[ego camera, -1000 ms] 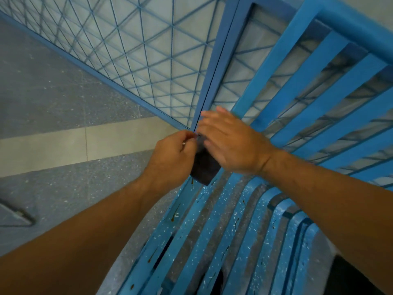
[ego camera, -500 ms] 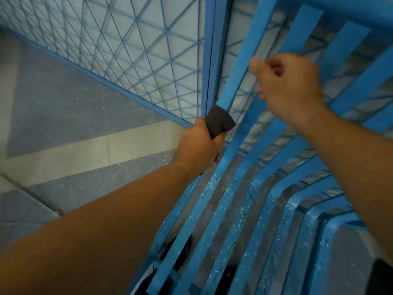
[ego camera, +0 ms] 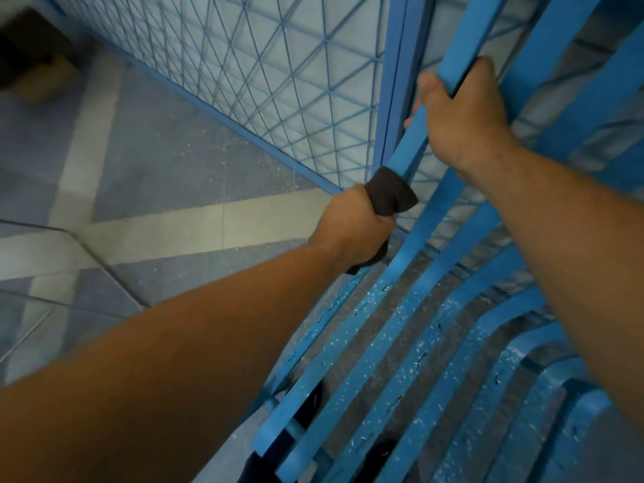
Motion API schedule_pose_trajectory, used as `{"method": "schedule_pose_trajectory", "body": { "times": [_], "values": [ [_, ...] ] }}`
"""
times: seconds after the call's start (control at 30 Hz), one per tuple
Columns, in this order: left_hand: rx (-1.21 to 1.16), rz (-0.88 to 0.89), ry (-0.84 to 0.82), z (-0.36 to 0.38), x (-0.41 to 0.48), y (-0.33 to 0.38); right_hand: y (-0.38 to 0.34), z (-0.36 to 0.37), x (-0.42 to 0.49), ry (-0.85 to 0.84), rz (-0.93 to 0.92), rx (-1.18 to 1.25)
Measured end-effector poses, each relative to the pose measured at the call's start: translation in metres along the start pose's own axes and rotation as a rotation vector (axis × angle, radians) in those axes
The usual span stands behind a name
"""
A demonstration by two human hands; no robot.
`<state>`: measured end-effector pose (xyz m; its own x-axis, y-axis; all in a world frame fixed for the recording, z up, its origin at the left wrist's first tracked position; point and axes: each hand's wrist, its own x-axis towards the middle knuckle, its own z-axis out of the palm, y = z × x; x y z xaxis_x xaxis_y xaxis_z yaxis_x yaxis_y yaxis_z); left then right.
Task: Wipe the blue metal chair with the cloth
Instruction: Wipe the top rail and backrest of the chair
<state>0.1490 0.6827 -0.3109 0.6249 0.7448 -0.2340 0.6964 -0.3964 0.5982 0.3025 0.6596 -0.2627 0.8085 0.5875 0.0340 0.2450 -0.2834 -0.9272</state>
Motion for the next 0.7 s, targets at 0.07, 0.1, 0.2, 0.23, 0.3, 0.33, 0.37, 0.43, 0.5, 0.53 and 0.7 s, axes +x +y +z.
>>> {"method": "schedule_pose_trajectory", "body": {
  "times": [0.07,0.1,0.2,0.23,0.3,0.33,0.37,0.43,0.5,0.53,0.7],
  "values": [
    [0.016,0.045,0.101,0.008,-0.013,-0.006,0.002,-0.001,0.0,-0.009,-0.02,-0.006],
    [0.028,0.069,0.128,0.009,-0.019,-0.009,0.003,-0.001,0.0,-0.007,-0.029,-0.021],
    [0.042,0.101,0.055,0.006,-0.022,-0.016,0.003,-0.002,-0.003,0.0,-0.03,-0.047],
    [0.034,0.044,-0.066,0.0,-0.014,-0.018,0.003,-0.002,-0.002,0.002,-0.029,-0.025],
    [-0.181,-0.175,-0.422,-0.018,0.004,-0.017,0.005,0.001,-0.002,0.018,-0.022,0.011],
    [-0.309,-0.262,-0.554,-0.023,0.009,-0.016,0.005,0.001,-0.002,0.027,-0.028,0.007],
    [-0.356,-0.279,-0.576,-0.023,0.012,-0.015,0.006,0.002,-0.001,0.034,-0.04,-0.003],
    [-0.158,-0.153,-0.352,-0.013,0.008,-0.013,0.009,0.005,-0.001,0.058,-0.065,0.001],
    [0.05,-0.007,-0.023,0.002,-0.009,-0.016,0.01,0.006,-0.004,0.07,-0.066,0.011],
    [0.07,0.044,0.052,0.005,-0.018,-0.017,0.01,0.007,-0.005,0.074,-0.056,0.009],
    [0.113,0.285,0.013,0.007,-0.023,-0.035,0.007,0.012,-0.013,0.164,-0.025,-0.133]
  ]
}}
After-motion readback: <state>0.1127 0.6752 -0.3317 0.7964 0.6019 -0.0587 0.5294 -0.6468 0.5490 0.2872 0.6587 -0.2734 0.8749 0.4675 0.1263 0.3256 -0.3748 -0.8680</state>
